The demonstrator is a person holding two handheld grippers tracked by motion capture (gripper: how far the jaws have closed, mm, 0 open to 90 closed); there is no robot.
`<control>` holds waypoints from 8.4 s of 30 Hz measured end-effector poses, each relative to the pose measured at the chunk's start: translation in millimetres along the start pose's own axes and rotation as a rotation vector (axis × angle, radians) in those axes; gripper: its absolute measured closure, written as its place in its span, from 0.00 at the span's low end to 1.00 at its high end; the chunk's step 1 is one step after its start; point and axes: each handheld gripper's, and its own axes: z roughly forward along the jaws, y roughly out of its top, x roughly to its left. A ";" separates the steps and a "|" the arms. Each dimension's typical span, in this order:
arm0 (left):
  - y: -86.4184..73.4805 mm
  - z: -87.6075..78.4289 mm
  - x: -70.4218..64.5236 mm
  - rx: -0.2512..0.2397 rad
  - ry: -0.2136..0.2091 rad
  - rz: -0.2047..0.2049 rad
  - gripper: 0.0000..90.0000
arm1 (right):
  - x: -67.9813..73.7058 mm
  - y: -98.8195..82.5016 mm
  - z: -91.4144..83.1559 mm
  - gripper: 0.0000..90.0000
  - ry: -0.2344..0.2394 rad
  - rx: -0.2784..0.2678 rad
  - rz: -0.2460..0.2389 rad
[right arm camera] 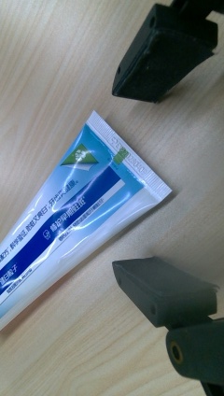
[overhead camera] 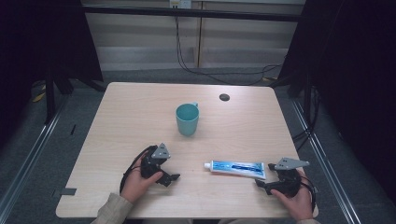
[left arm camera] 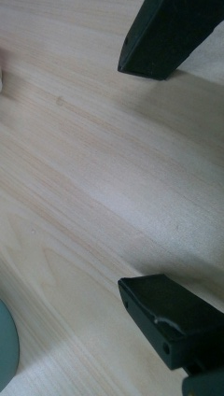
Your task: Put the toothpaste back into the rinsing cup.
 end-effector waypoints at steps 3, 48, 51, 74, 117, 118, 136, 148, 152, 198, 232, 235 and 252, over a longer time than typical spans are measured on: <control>0.0 0.1 0.0 -0.001 0.000 0.001 0.00 | -0.4 -0.1 -0.2 0.15 0.004 0.000 -0.002; 0.0 0.0 0.1 -0.001 0.001 0.000 0.00 | 11.4 69.4 8.3 0.19 0.133 0.243 -0.283; 0.0 -0.1 0.1 0.000 0.001 0.002 0.00 | 12.3 74.1 11.5 0.19 0.139 0.254 -0.311; 0.0 0.1 0.2 -0.001 -0.001 0.002 0.00 | 16.2 91.4 32.2 0.29 0.174 0.413 -0.418; 0.0 0.1 0.0 -0.002 0.000 0.001 0.00 | 12.8 107.5 53.7 0.45 0.250 0.618 -0.512; 0.0 0.0 0.1 0.000 0.000 0.000 0.00 | 12.0 108.3 54.4 0.45 0.259 0.621 -0.529; -0.1 0.1 -0.1 -0.001 0.000 -0.001 0.00 | 18.1 111.6 46.7 0.76 0.241 0.608 -0.506; 0.0 0.2 0.2 -0.002 0.000 0.002 0.00 | 21.2 115.8 37.1 0.83 0.216 0.552 -0.502; 0.0 0.1 0.2 -0.002 -0.001 0.002 0.00 | 23.0 122.0 30.9 0.84 0.215 0.513 -0.507; 97.6 -22.7 -14.1 0.221 -0.063 0.159 0.18 | 55.2 169.9 37.4 0.84 0.239 0.511 -0.591; 122.5 15.7 -37.8 0.307 -0.118 0.379 0.55 | 88.5 202.1 38.7 0.85 0.312 0.388 -0.676; 122.1 17.8 -37.8 0.325 -0.133 0.360 0.66 | 90.5 201.7 39.6 0.84 0.308 0.384 -0.695; 113.6 -2.2 -22.7 0.246 -0.117 0.212 0.80 | 58.3 199.2 15.0 0.33 0.213 0.121 -0.468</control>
